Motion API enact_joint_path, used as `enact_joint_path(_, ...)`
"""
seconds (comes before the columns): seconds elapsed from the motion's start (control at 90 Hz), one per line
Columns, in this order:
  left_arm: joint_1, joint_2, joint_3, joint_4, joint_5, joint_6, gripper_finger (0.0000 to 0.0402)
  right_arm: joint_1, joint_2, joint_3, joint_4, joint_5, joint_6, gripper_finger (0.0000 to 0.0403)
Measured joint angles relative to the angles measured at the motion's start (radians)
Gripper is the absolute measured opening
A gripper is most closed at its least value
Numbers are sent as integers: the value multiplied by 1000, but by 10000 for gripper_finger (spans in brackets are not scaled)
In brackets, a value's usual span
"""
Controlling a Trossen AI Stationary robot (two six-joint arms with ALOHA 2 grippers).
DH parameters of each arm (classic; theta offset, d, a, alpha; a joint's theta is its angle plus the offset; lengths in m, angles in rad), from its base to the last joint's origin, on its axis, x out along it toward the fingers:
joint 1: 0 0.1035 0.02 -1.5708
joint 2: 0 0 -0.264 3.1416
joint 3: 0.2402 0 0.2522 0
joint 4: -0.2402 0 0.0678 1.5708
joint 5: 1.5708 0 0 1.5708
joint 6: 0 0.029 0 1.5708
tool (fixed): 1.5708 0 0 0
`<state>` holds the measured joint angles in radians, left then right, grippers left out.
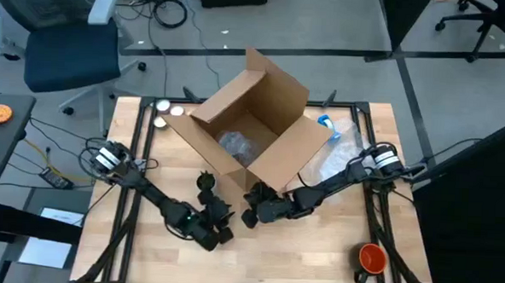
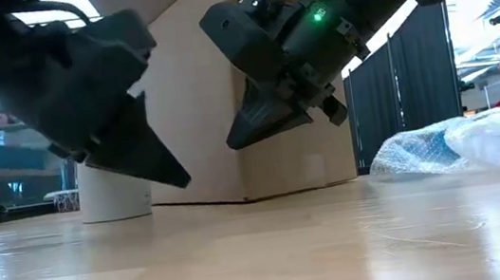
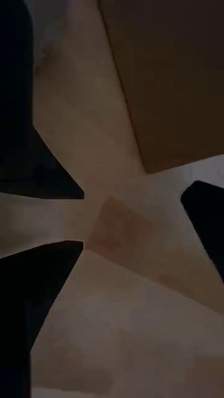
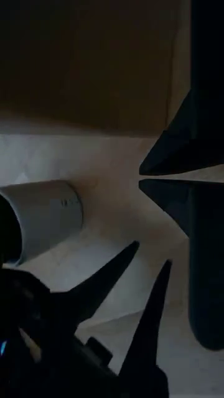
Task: Wrap mug
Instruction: Move the potted plant to the top left of the table
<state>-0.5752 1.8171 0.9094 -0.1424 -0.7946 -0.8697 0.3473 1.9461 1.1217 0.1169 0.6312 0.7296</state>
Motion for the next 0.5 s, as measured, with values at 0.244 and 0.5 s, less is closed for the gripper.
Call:
enact_joint_path(0.244,33,2,30,-362,-20,-173,105,1,0,0,0,-48,-6,0)
enact_joint_path(0.5,32,2,31,-698,6,-420,105,4,0,0,0,-48,-44,0)
